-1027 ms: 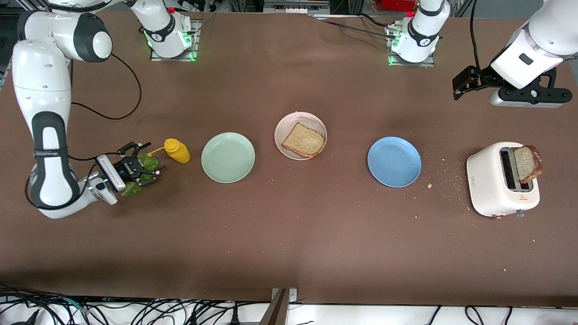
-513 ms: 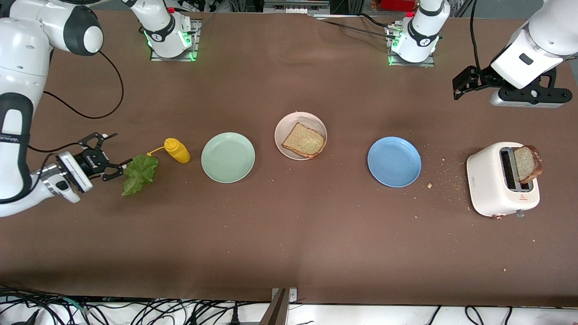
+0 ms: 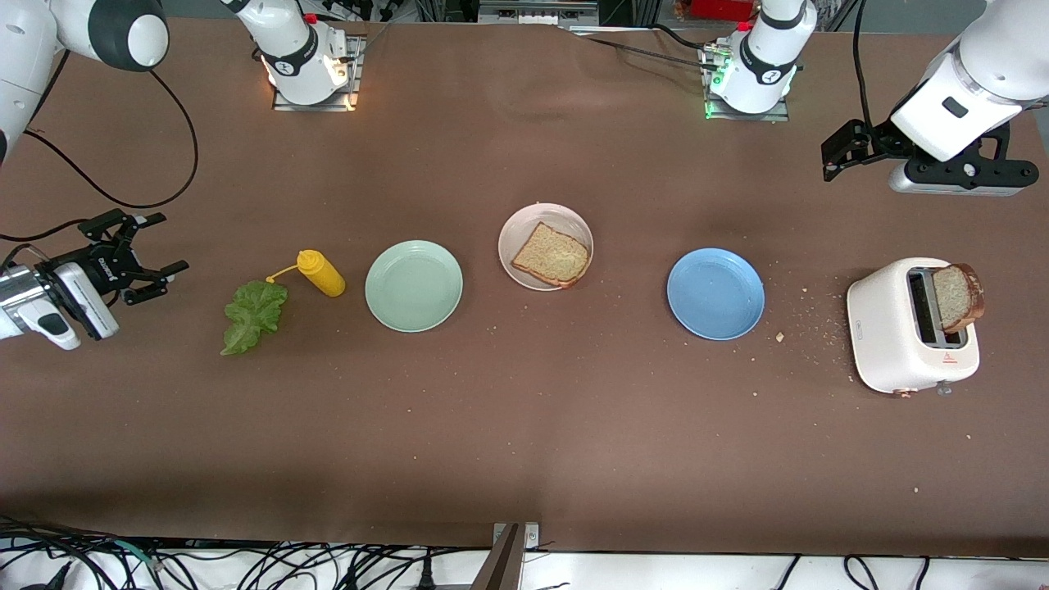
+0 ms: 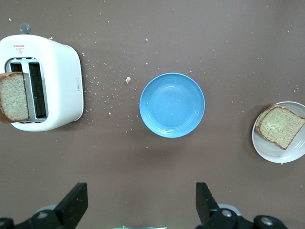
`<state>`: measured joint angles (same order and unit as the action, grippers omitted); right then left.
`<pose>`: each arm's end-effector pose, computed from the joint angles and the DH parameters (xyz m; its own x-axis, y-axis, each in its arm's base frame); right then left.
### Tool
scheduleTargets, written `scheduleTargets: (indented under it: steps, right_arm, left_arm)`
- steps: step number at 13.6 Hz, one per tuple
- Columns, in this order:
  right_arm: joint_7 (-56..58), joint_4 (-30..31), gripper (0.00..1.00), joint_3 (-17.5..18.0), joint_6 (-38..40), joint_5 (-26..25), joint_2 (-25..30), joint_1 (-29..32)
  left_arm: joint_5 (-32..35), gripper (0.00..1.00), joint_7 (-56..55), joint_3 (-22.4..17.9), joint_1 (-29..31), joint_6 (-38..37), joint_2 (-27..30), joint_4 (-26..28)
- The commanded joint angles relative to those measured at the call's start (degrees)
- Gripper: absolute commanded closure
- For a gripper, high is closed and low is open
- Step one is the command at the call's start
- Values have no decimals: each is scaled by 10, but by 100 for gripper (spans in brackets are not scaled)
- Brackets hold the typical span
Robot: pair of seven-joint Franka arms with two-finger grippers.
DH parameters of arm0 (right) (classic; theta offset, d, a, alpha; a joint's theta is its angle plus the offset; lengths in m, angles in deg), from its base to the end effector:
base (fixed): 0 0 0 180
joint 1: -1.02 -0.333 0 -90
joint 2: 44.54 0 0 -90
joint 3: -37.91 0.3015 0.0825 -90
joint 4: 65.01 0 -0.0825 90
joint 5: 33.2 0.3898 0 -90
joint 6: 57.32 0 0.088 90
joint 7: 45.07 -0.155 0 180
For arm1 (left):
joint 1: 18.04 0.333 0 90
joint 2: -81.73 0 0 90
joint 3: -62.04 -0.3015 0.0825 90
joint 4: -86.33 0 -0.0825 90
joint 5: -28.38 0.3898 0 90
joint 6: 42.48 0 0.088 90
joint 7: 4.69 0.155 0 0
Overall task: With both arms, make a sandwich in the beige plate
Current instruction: 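Open the right gripper and draw it back from the bottle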
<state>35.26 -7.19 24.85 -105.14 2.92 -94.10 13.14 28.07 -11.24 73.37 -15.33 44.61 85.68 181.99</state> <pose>0.5966 -0.1208 0.2960 0.5693 0.7733 0.2790 0.5240 -0.0799 -0.8479 0.5226 -0.0828 0.5480 0.9962 -0.0343 -0.0804 -0.0359 -0.9992 -0.0174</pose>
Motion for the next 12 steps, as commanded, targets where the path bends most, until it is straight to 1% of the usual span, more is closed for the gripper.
scheduleTargets:
  steps: [1, 7, 10, 11, 12]
  right_arm:
    - [-63, 2, 0, 0, 9, -10, 13, -1]
    - [-154, 1, 0, 4, -3, -10, 13, -8]
    - [-228, 1, 0, 2, -29, -13, 13, -32]
    - [-264, -1, 0, 5, -43, -26, 17, -38]
    - [-300, 1, 0, 9, -61, -48, 34, -50]
  left_arm:
    - [7, 0, -4, 3, 2, -8, -3, -8]
    - [7, 0, -4, 3, 2, -13, -2, -8]
    - [7, 0, -4, 3, 2, -15, -2, -8]
    - [7, 0, -4, 3, 1, -15, -3, -8]
    - [7, 0, -4, 3, 2, -15, -3, -8]
